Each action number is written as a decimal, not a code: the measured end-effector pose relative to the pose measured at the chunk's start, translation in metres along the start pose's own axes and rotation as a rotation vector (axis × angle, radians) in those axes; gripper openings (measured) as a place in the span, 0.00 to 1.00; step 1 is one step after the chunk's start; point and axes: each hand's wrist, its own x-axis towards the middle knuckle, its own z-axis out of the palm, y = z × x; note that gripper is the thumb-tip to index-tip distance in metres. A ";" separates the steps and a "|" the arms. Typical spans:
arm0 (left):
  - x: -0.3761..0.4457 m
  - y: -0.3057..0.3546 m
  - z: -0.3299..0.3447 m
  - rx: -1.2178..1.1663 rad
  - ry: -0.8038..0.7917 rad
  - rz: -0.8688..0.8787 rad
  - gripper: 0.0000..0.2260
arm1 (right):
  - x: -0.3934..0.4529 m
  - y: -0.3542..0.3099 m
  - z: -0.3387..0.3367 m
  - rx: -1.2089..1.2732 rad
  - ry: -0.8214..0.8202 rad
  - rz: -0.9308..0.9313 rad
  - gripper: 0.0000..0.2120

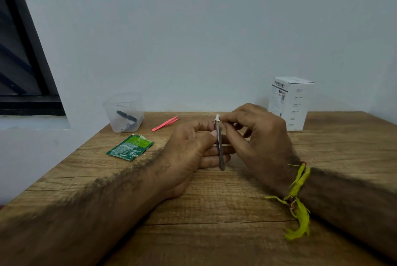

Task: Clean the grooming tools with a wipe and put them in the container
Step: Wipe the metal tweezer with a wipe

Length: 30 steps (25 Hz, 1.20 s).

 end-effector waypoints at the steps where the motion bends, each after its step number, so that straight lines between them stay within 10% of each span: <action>1: 0.000 0.001 -0.001 -0.001 0.004 0.004 0.07 | 0.000 0.000 0.001 -0.005 -0.003 -0.021 0.05; 30: -0.004 0.001 0.002 0.060 0.048 0.049 0.04 | -0.001 0.004 0.004 -0.107 -0.036 -0.127 0.05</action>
